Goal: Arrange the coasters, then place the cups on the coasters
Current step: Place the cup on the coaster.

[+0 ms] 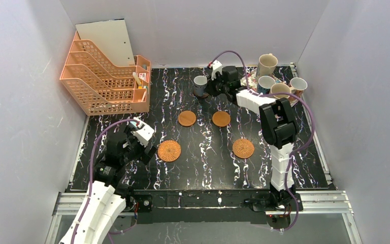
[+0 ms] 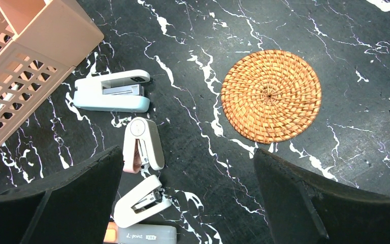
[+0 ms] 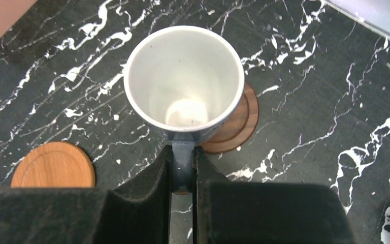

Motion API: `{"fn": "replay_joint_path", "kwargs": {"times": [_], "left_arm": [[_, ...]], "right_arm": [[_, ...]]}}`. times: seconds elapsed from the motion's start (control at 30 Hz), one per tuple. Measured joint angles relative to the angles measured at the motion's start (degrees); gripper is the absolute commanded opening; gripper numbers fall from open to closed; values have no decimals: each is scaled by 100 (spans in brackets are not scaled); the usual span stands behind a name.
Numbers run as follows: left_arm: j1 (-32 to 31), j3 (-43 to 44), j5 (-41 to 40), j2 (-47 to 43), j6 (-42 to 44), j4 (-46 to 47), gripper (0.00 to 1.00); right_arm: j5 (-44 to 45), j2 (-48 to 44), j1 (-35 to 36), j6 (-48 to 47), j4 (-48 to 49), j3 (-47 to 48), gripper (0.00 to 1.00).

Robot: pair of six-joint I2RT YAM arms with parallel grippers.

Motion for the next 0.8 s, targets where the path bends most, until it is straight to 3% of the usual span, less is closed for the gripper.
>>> {"fn": "replay_joint_path", "kwargs": {"times": [0.27,0.8], "left_arm": [[37,-2,-26,-15,-15,-2,98],[74,-2,-42,-26,-37,-2,98]], "right_arm": [[-28,-2,-214,254,723,-601,1],[186,-2,-184,203,1279,-605,2]]}}
